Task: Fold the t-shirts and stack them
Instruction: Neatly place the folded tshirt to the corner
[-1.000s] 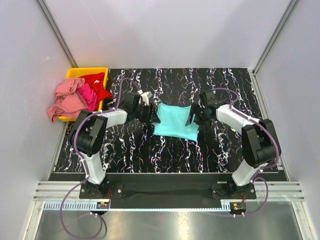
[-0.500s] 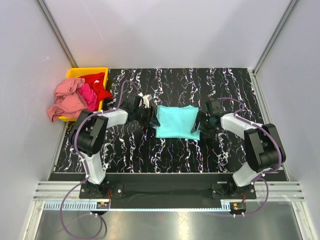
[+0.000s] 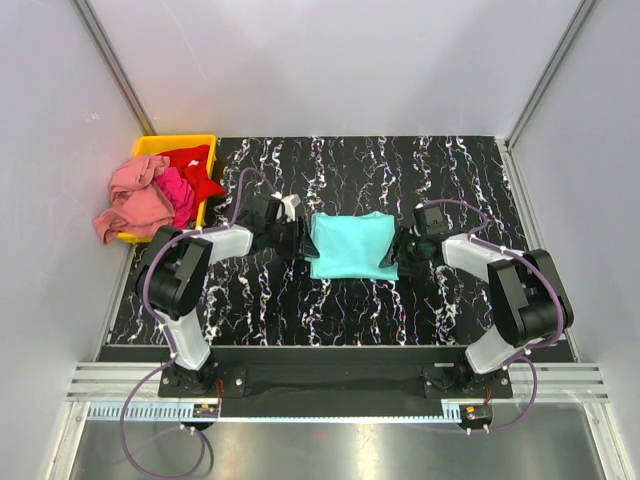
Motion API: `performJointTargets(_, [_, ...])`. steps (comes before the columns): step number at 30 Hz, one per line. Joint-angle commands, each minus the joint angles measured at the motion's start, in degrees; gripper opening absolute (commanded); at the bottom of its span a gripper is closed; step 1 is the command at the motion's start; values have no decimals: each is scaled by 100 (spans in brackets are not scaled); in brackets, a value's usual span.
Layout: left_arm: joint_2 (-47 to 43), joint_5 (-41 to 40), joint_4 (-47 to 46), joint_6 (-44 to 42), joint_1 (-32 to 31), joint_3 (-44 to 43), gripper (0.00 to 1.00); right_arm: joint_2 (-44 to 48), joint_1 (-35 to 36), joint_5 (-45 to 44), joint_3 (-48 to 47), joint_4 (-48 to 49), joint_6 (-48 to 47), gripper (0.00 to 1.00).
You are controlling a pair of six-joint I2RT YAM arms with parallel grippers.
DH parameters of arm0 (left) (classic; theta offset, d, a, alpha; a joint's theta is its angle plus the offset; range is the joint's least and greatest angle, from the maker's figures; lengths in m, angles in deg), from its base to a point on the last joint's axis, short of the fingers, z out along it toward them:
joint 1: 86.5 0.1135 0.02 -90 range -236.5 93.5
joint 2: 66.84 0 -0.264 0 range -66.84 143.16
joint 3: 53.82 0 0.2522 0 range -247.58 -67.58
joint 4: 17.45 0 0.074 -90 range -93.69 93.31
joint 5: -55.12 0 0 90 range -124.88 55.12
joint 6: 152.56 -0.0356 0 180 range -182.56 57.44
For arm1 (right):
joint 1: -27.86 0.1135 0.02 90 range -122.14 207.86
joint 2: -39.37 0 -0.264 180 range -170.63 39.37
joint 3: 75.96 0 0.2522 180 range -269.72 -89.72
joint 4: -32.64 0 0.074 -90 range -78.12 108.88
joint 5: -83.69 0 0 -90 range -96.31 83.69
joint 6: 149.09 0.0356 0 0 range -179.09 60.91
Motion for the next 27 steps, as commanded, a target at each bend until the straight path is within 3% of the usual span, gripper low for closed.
performJointTargets(1, [-408, 115, -841, 241, -18, 261, 54, 65, 12, 72, 220, 41, 65, 56])
performJointTargets(11, [-329, 502, -1398, 619, -71, 535, 51, 126, 3, 187, 265, 120, 179, 50])
performJointTargets(14, [-355, 546, -1240, 742, -71, 430, 41, 161, 21, 195, 273, 112, 206, 48])
performJointTargets(15, [-381, 537, -1161, 839, -71, 385, 32, 170, 12, 187, 273, 112, 197, 47])
performJointTargets(19, [-329, 502, -417, 1138, -71, -9, 23, 153, 12, 195, 299, 129, 206, 46])
performJointTargets(21, [-162, 493, 102, 1165, -71, -229, 25, 153, 12, 187, 300, 121, 206, 45])
performJointTargets(22, [-22, 441, 532, 1147, -71, -369, 37, 153, 21, 187, 300, 121, 215, 45])
performJointTargets(27, [-47, 283, 843, 1060, -62, -248, 46, 188, 12, 169, 291, 85, 197, 45])
